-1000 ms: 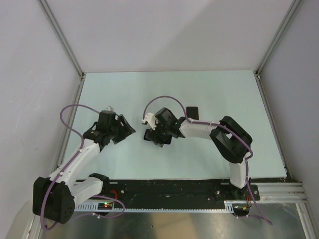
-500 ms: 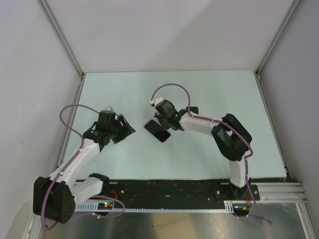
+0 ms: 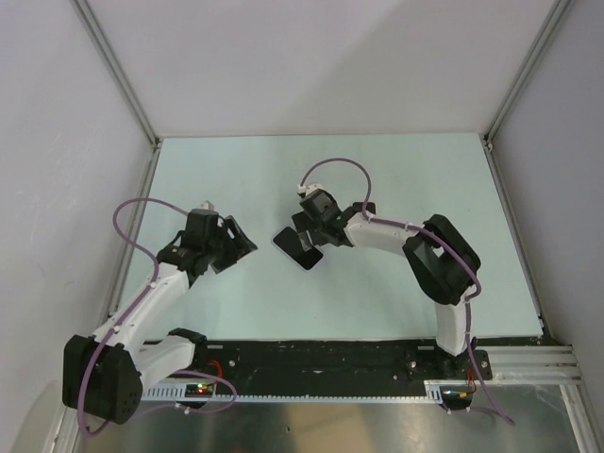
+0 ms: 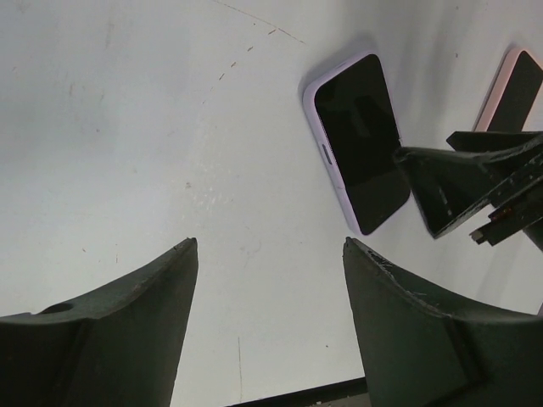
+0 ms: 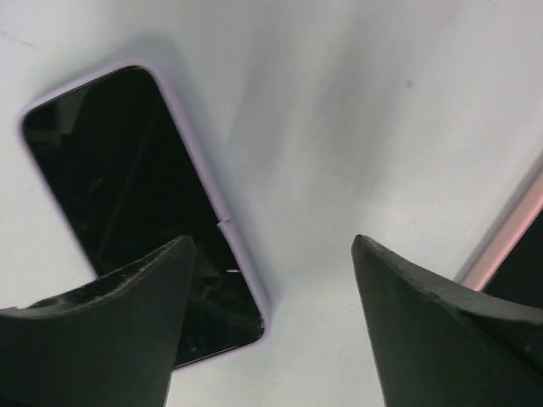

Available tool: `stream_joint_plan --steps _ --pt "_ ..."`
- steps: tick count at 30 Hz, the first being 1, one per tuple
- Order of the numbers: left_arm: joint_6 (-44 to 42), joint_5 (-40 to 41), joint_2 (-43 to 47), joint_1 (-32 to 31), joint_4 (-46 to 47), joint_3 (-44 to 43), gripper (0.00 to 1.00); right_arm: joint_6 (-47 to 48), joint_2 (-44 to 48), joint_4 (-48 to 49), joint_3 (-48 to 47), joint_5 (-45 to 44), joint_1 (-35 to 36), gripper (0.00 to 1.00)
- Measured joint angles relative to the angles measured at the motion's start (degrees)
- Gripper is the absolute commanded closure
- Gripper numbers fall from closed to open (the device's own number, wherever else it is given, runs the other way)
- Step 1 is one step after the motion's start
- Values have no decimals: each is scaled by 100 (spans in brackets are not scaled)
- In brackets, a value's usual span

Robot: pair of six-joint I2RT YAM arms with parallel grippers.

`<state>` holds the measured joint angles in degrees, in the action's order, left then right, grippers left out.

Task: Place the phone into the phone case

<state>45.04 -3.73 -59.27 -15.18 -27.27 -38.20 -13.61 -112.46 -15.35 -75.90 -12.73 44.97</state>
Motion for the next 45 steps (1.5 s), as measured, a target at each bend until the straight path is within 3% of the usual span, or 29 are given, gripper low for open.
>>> stream_joint_plan --steps 2,5,16,36,40,43,45 --pt "0 0 9 0 0 0 25 13 50 76 61 168 57 3" --pt "-2 0 9 2 0 0 24 76 59 264 90 387 160 1" --pt "-2 0 26 7 13 66 24 332 61 562 166 909 345 0" --pt "-2 0 28 11 15 70 23 1097 -339 791 92 807 560 1" --pt "-2 0 28 11 15 70 23 1086 -455 787 -63 765 560 12" --pt "-2 0 28 11 15 70 23 1051 -509 787 -138 695 566 33" --pt "-2 -2 28 11 15 70 23 988 -520 767 -166 599 573 42"
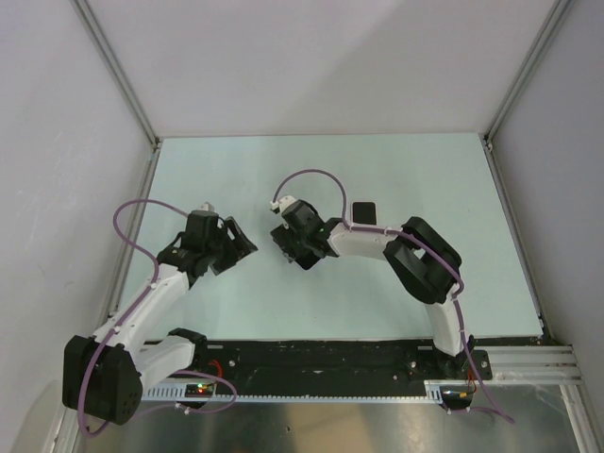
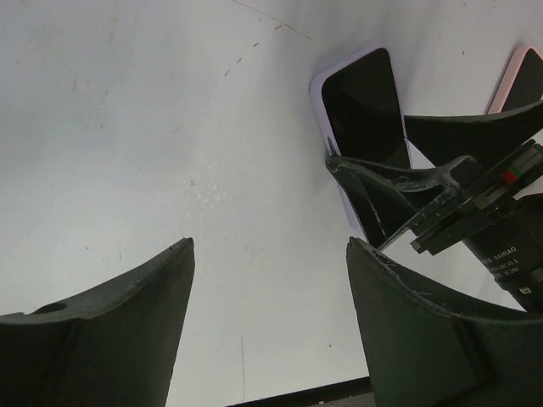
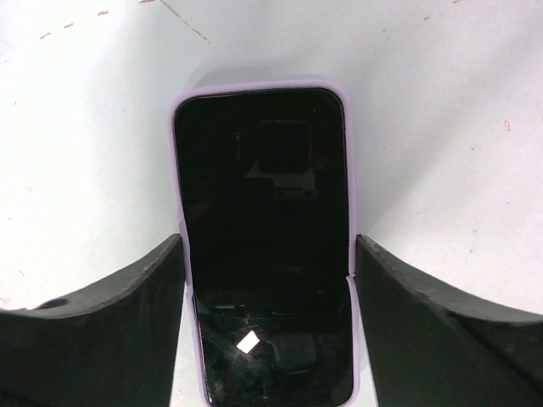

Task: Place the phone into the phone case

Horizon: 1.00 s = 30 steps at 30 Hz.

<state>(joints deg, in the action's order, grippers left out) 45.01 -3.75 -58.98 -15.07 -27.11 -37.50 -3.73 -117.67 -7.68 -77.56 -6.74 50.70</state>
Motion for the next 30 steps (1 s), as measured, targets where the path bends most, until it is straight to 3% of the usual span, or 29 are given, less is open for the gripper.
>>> stream_joint_plan --steps 3,8,21,30 --pt "0 0 -4 0 0 0 23 -188 -9 -39 -26 -195 11 50" --pt "0 -11 -28 0 0 0 23 -686 -83 -310 -205 -625 -42 52" --pt "2 -57 -52 4 0 0 23 -2275 -651 -1626 -1366 -1526 -1486 51" --pt "7 -98 -59 4 0 0 23 -2857 -688 -1773 -1414 -1742 -1585 47"
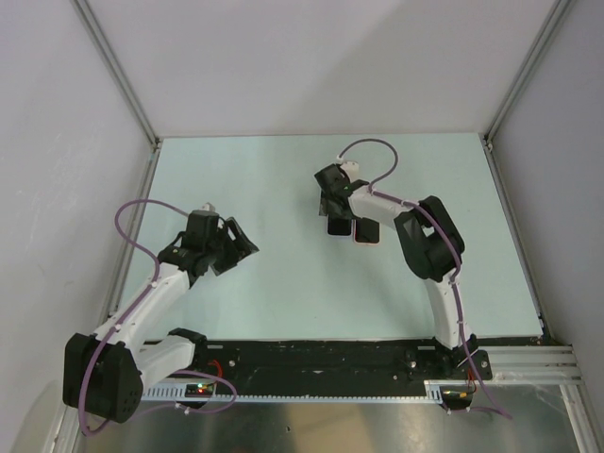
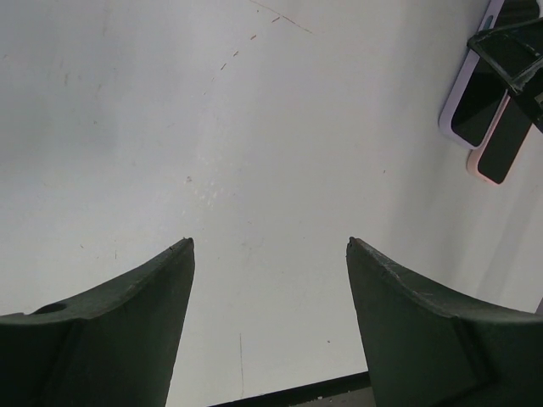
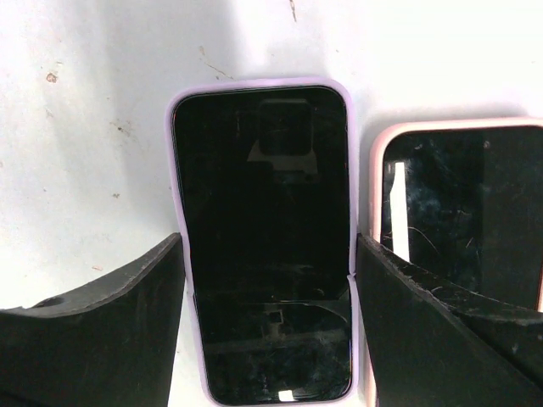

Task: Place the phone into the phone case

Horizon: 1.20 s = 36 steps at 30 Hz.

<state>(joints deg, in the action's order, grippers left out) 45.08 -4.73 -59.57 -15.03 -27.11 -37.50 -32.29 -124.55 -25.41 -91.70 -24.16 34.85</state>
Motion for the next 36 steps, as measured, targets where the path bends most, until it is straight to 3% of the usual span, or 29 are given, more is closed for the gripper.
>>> stream_joint_plan --steps 16,19,21,27,32,36 --pt "52 -11 52 0 2 0 23 -437 557 306 920 -221 258 28" --pt "57 -17 96 2 0 0 22 -431 616 308 1001 -216 308 8" --pt "57 -17 111 2 2 0 21 -415 634 306 1034 -208 330 2" --pt "90 -13 107 2 61 0 2 -223 752 249 1080 -11 345 1" --pt "76 2 0 0 142 -57 0 -44 1246 -68 1019 85 374 1" --pt "-87 188 -46 -103 118 -374 0 63 2212 -111 1029 87 393 0"
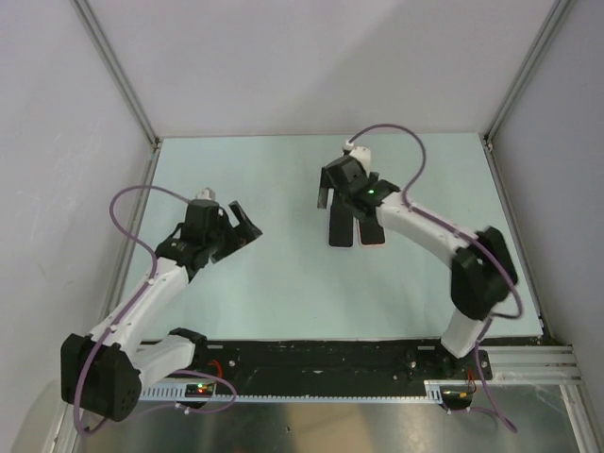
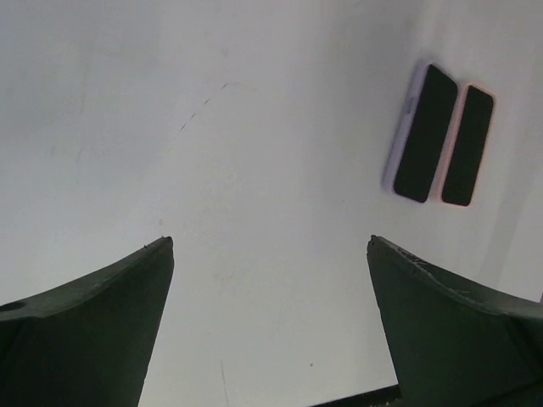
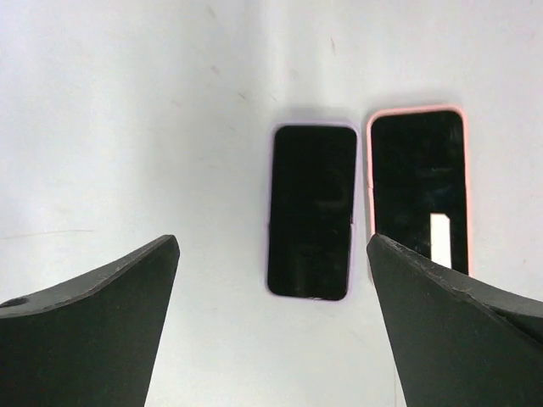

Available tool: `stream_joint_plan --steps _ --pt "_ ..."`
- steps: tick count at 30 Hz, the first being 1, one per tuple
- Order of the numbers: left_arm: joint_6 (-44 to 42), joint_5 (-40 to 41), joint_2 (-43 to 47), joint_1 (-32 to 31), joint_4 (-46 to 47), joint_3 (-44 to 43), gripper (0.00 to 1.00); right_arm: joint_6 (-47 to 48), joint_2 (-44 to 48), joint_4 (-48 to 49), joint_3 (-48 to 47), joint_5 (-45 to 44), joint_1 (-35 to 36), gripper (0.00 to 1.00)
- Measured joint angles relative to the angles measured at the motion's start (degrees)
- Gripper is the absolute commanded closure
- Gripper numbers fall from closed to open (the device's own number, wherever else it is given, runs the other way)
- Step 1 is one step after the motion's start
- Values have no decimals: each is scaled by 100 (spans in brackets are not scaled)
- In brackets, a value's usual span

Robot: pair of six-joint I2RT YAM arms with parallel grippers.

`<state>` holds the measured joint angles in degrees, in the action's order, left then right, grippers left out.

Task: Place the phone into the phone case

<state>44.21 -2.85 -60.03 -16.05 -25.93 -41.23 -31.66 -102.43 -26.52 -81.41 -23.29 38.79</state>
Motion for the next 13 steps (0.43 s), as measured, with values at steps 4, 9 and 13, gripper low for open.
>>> stream_joint_plan --steps 4,9,13 --pt "-313 649 4 -608 50 -643 0 74 1233 251 289 37 -2 1" --pt "-608 1266 -9 -1349 146 -1228 0 142 2568 586 1191 66 -42 1" --pt "-743 1502 -116 -1499 157 -1416 0 173 2885 625 1696 118 -111 1"
